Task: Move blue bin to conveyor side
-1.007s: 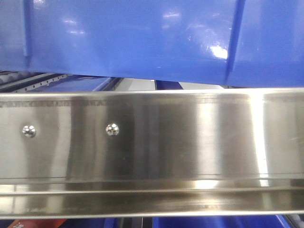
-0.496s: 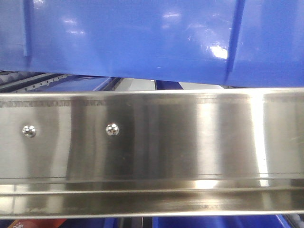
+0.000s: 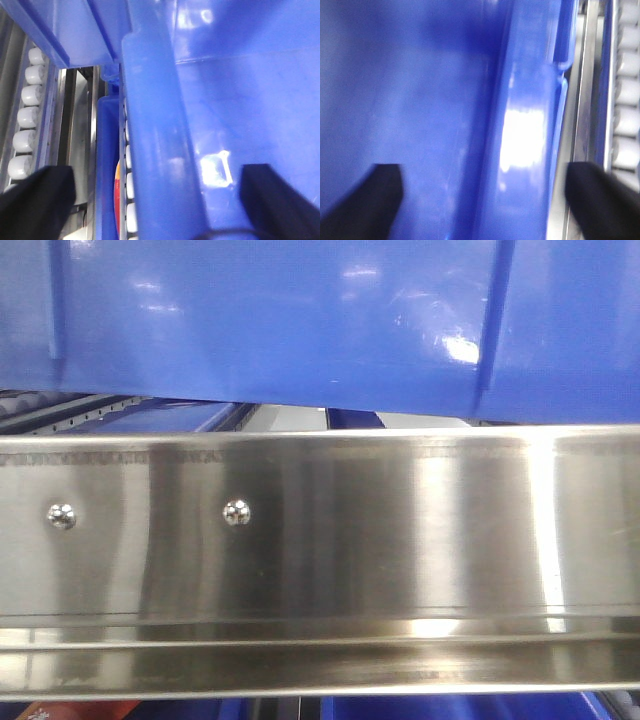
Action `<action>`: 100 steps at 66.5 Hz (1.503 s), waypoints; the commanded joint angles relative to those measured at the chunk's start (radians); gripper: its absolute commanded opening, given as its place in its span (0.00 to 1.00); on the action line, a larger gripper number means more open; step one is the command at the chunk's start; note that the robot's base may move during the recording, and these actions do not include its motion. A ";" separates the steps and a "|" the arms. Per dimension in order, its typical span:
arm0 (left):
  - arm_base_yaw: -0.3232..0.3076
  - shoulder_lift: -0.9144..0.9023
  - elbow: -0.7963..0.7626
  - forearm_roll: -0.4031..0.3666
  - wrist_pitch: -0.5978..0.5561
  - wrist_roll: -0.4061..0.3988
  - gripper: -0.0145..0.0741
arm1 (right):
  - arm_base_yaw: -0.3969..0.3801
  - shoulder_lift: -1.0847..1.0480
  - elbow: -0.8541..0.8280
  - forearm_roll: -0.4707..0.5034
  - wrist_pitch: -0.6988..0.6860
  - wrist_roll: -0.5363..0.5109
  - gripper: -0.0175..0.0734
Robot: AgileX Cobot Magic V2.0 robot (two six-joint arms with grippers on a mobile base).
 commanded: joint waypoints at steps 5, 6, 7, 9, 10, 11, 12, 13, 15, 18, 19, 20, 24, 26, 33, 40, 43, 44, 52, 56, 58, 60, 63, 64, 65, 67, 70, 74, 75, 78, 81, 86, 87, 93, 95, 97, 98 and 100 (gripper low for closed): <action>0.003 -0.005 -0.012 -0.003 -0.006 0.002 0.40 | 0.000 -0.003 -0.003 -0.011 0.014 -0.010 0.32; 0.003 -0.005 -0.014 -0.003 -0.006 0.002 0.36 | 0.000 -0.003 -0.003 -0.011 0.014 -0.010 0.28; 0.003 -0.005 -0.016 -0.003 -0.006 0.002 0.33 | 0.000 -0.003 -0.003 -0.011 0.014 -0.010 0.25; 0.003 -0.005 -0.019 -0.003 -0.006 0.002 0.26 | 0.000 -0.003 -0.003 -0.011 0.015 -0.010 0.18; 0.003 -0.005 -0.024 -0.003 -0.006 0.002 0.20 | 0.000 -0.003 -0.003 -0.011 0.015 -0.010 0.15; 0.003 -0.005 -0.027 -0.003 -0.006 0.002 0.18 | 0.000 -0.003 -0.003 -0.011 0.015 -0.010 0.12; 0.003 -0.005 -0.030 -0.003 -0.006 0.002 0.15 | 0.000 -0.003 -0.003 -0.011 0.015 -0.010 0.10; 0.003 -0.005 -0.033 -0.007 -0.006 0.002 0.11 | 0.000 -0.003 -0.003 -0.011 0.015 -0.010 0.09; 0.003 -0.005 -0.037 -0.012 -0.006 0.002 0.13 | 0.000 -0.003 -0.003 -0.011 0.017 -0.010 0.09; 0.003 -0.005 -0.041 -0.022 -0.006 0.002 0.16 | 0.000 -0.003 -0.003 -0.011 0.017 -0.010 0.11; 0.003 -0.005 -0.041 -0.022 -0.006 0.002 0.17 | 0.000 -0.003 -0.003 -0.011 0.017 -0.010 0.11; 0.003 -0.005 -0.041 -0.022 -0.006 0.002 0.17 | 0.000 -0.003 -0.003 -0.011 0.017 -0.010 0.11; 0.003 -0.005 -0.041 -0.022 -0.006 0.002 0.16 | 0.000 -0.003 -0.003 -0.011 0.019 -0.010 0.11; 0.003 -0.005 -0.041 -0.022 -0.006 0.002 0.16 | 0.000 -0.003 -0.003 -0.011 0.019 -0.010 0.11; 0.003 -0.005 -0.041 -0.022 -0.006 0.002 0.14 | 0.000 -0.003 -0.003 -0.011 0.019 -0.010 0.11; 0.003 -0.005 -0.041 -0.020 -0.006 0.002 0.14 | 0.000 -0.003 -0.003 -0.011 0.019 -0.010 0.11; 0.003 -0.005 -0.041 -0.020 -0.006 0.002 0.14 | 0.000 -0.003 -0.003 -0.011 0.019 -0.010 0.11; 0.003 -0.005 -0.041 -0.020 -0.006 0.002 0.14 | 0.000 -0.003 -0.003 -0.011 0.019 -0.010 0.11; 0.003 -0.015 -0.041 -0.015 -0.006 0.002 0.14 | 0.000 -0.020 -0.003 -0.011 0.009 -0.010 0.11; 0.003 -0.027 -0.041 -0.015 -0.006 0.002 0.14 | 0.000 -0.033 -0.003 -0.011 -0.002 -0.010 0.11; 0.003 -0.036 -0.041 -0.015 -0.006 0.002 0.14 | 0.000 -0.045 -0.003 -0.011 -0.010 -0.010 0.11; 0.003 -0.049 -0.041 -0.015 -0.010 0.002 0.14 | 0.000 -0.053 -0.003 -0.011 -0.019 -0.010 0.11; 0.003 -0.070 -0.041 -0.015 -0.038 0.002 0.14 | 0.000 -0.073 -0.003 -0.011 -0.037 -0.010 0.11; 0.003 -0.073 -0.041 -0.015 -0.045 0.002 0.14 | 0.000 -0.083 -0.003 -0.011 -0.041 -0.010 0.11; 0.003 -0.080 -0.041 -0.015 -0.052 0.002 0.14 | 0.000 -0.089 -0.003 -0.011 -0.047 -0.010 0.11; 0.003 -0.096 -0.041 -0.015 -0.066 0.002 0.14 | 0.000 -0.103 -0.003 -0.011 -0.055 -0.010 0.11; 0.003 -0.116 -0.041 -0.015 -0.084 0.002 0.14 | 0.000 -0.124 -0.003 -0.011 -0.069 -0.010 0.11; 0.003 -0.141 -0.041 -0.015 -0.108 0.002 0.14 | 0.000 -0.150 -0.003 -0.011 -0.086 -0.010 0.11; 0.003 -0.144 -0.039 -0.015 -0.110 0.002 0.14 | 0.000 -0.157 -0.003 -0.011 -0.091 -0.010 0.11; 0.003 -0.162 -0.039 -0.015 -0.124 0.002 0.14 | 0.000 -0.176 -0.003 -0.011 -0.106 -0.010 0.11; 0.003 -0.173 -0.039 -0.015 -0.131 0.002 0.14 | 0.000 -0.196 -0.003 -0.011 -0.122 -0.010 0.11; 0.003 -0.192 -0.039 -0.015 -0.140 0.002 0.14 | 0.000 -0.232 -0.003 -0.011 -0.147 -0.010 0.11; 0.003 -0.194 -0.039 -0.015 -0.140 0.002 0.14 | 0.000 -0.238 -0.003 -0.011 -0.150 -0.010 0.11; 0.003 -0.204 -0.037 -0.015 -0.138 0.002 0.14 | 0.000 -0.273 -0.003 -0.012 -0.167 -0.010 0.11; 0.003 -0.204 -0.037 -0.015 -0.134 0.002 0.14 | 0.000 -0.282 -0.003 -0.014 -0.172 -0.010 0.11; 0.003 -0.206 -0.037 -0.015 -0.130 0.002 0.14 | 0.000 -0.293 -0.003 -0.014 -0.172 -0.010 0.11; 0.003 -0.206 -0.037 -0.015 -0.127 0.002 0.14 | 0.000 -0.298 -0.003 -0.014 -0.172 -0.010 0.11; 0.003 -0.206 -0.037 -0.015 -0.122 0.002 0.14 | 0.000 -0.306 -0.003 -0.014 -0.172 -0.010 0.11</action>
